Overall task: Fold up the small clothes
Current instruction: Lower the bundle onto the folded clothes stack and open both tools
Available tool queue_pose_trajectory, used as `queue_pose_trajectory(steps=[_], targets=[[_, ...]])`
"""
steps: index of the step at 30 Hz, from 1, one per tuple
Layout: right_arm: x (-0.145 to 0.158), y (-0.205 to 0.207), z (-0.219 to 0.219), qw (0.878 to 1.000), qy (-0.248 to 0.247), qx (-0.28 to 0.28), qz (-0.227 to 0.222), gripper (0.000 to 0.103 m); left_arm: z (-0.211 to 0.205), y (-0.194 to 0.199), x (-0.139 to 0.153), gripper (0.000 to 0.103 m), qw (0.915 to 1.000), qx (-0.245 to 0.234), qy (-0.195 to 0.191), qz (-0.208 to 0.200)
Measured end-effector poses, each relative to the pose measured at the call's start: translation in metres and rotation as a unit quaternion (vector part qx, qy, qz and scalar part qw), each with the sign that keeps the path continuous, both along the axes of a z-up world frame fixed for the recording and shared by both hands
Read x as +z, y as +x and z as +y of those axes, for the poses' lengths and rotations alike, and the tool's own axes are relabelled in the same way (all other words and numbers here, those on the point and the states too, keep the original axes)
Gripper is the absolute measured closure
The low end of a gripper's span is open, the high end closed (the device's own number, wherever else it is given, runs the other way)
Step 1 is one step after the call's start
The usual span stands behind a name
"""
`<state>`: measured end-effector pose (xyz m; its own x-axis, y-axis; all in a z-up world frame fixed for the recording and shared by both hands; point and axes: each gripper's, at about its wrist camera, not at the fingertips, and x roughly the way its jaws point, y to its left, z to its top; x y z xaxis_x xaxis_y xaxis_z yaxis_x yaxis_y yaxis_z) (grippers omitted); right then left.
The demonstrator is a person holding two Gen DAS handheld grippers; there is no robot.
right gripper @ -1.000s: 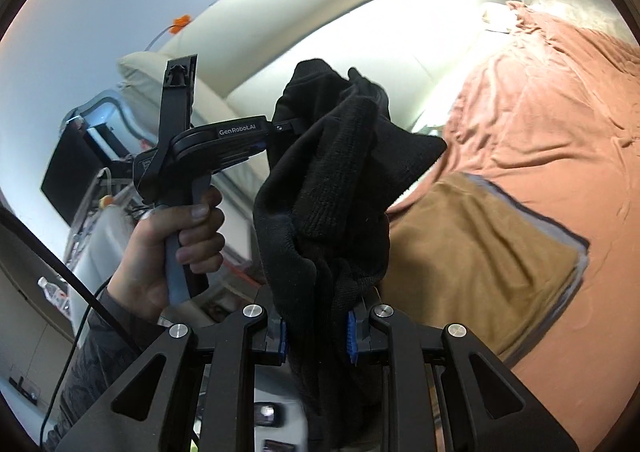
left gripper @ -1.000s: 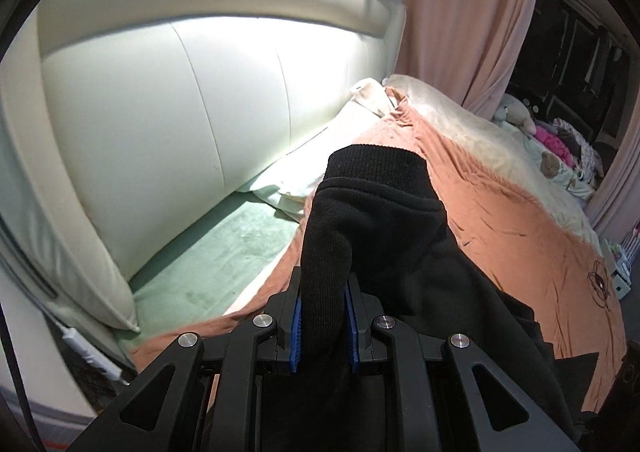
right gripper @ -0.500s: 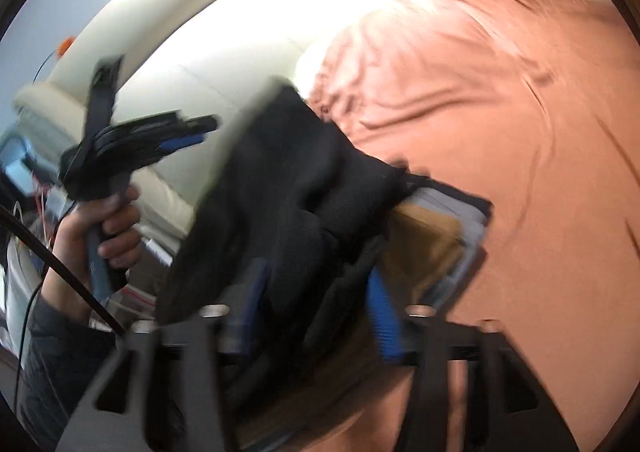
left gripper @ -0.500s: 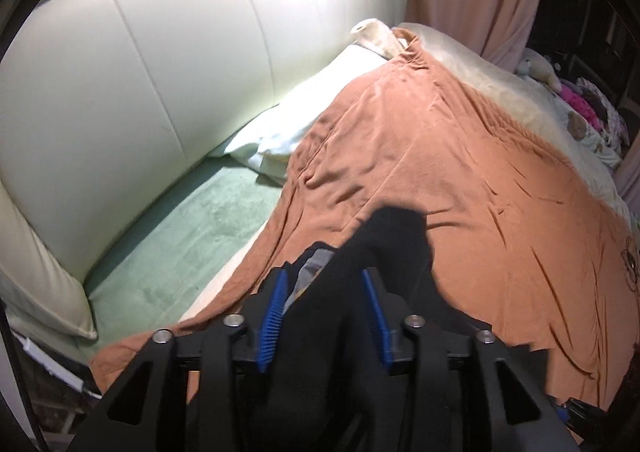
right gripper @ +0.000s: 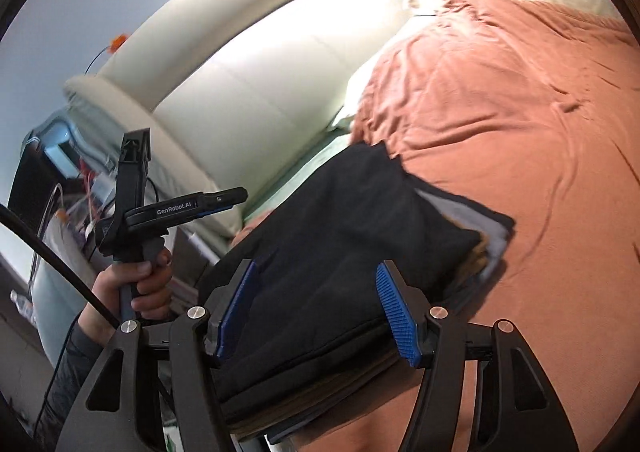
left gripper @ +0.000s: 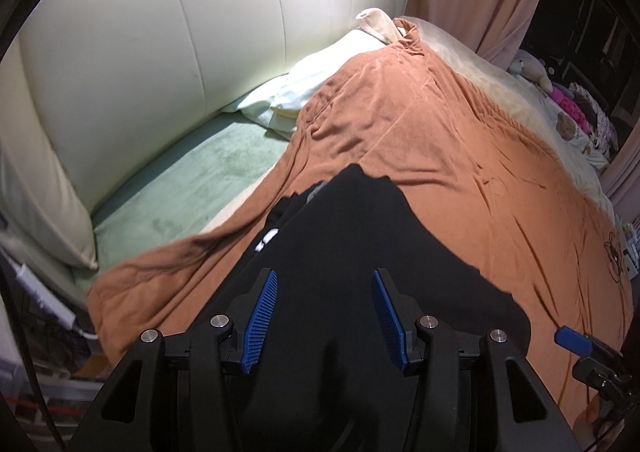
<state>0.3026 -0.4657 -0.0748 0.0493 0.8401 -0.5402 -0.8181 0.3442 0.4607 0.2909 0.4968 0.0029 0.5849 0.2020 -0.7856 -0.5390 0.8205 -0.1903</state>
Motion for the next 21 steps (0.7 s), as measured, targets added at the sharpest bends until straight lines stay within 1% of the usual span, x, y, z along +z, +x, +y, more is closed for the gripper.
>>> queue_pose_trajectory(steps=[3, 5, 7, 10, 13, 14, 16, 17, 18, 19, 21], targets=[[0.005, -0.015, 0.012, 0.999, -0.015, 0.021, -0.022, 0.043, -0.011, -0.02, -0.004, 0.052, 1.0, -0.002, -0.002, 0.007], [0.006, -0.023, 0.019, 0.998, -0.028, 0.036, -0.039, 0.043, -0.018, -0.032, -0.008, 0.052, 0.9999, -0.005, -0.008, 0.005], [0.004, -0.034, 0.035, 0.996, -0.045, 0.05, -0.057, 0.043, -0.025, -0.043, -0.014, 0.052, 0.9999, -0.001, -0.01, 0.01], [-0.004, -0.044, 0.052, 0.993, -0.065, 0.071, -0.074, 0.043, -0.035, -0.057, -0.025, 0.052, 0.9998, 0.0, -0.019, 0.006], [-0.01, -0.067, 0.078, 0.987, -0.086, 0.09, -0.1, 0.043, -0.046, -0.068, -0.036, 0.053, 0.9998, 0.0, -0.019, 0.005], [-0.014, -0.072, 0.081, 0.985, -0.098, 0.098, -0.107, 0.043, -0.049, -0.072, -0.04, 0.053, 0.9997, 0.001, -0.022, 0.004], [-0.023, -0.077, 0.089, 0.981, -0.112, 0.115, -0.109, 0.044, -0.054, -0.08, -0.05, 0.053, 0.9995, 0.004, -0.03, 0.004], [-0.031, -0.078, 0.09, 0.979, -0.123, 0.122, -0.111, 0.049, -0.057, -0.083, -0.055, 0.053, 0.9994, 0.006, -0.033, 0.005], [-0.038, -0.078, 0.089, 0.974, -0.143, 0.121, -0.124, 0.053, -0.061, -0.086, -0.061, 0.053, 0.9993, 0.007, -0.035, 0.007], [-0.045, -0.072, 0.097, 0.972, -0.154, 0.121, -0.131, 0.055, -0.064, -0.089, -0.065, 0.053, 0.9993, 0.008, -0.035, 0.006], [-0.05, -0.069, 0.088, 0.969, -0.158, 0.128, -0.137, 0.055, -0.072, -0.097, -0.069, 0.053, 0.9992, 0.01, -0.038, -0.001]])
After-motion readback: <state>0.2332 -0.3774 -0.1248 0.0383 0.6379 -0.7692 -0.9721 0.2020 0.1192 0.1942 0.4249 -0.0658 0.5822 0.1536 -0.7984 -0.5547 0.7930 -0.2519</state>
